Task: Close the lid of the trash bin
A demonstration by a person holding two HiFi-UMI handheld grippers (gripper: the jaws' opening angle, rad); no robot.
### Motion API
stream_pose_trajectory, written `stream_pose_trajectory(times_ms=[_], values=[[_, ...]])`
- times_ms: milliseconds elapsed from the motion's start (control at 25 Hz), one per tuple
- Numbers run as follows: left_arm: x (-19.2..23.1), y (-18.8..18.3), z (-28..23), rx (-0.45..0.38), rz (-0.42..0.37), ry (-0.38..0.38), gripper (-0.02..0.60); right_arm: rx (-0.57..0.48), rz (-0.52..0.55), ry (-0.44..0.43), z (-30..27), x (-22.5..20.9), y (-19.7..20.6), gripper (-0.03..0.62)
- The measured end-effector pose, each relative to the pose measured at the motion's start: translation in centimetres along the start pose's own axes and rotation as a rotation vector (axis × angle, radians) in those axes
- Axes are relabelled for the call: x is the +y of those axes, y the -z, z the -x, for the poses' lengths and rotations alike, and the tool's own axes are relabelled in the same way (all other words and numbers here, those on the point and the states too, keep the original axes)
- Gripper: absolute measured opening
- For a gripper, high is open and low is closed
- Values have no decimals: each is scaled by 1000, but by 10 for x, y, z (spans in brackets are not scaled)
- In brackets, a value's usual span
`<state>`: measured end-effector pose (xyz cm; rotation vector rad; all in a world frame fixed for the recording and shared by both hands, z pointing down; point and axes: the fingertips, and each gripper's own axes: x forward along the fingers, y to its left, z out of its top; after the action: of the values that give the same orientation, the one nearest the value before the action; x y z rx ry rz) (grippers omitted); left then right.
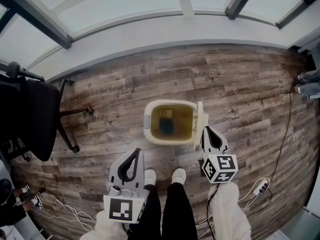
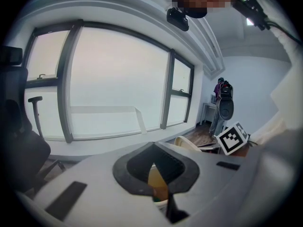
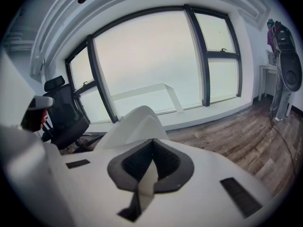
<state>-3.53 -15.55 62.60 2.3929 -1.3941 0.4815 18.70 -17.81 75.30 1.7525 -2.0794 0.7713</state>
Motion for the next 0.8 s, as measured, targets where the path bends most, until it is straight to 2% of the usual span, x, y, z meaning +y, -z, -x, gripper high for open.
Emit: stream_pose_trajectory(times_ms=[320, 800], values=[[32, 14, 10, 3, 41, -35, 9, 45, 25, -39, -28, 34, 12, 23], [63, 41, 5, 45, 46, -92, 9, 102, 42, -84, -66, 61, 36, 23]])
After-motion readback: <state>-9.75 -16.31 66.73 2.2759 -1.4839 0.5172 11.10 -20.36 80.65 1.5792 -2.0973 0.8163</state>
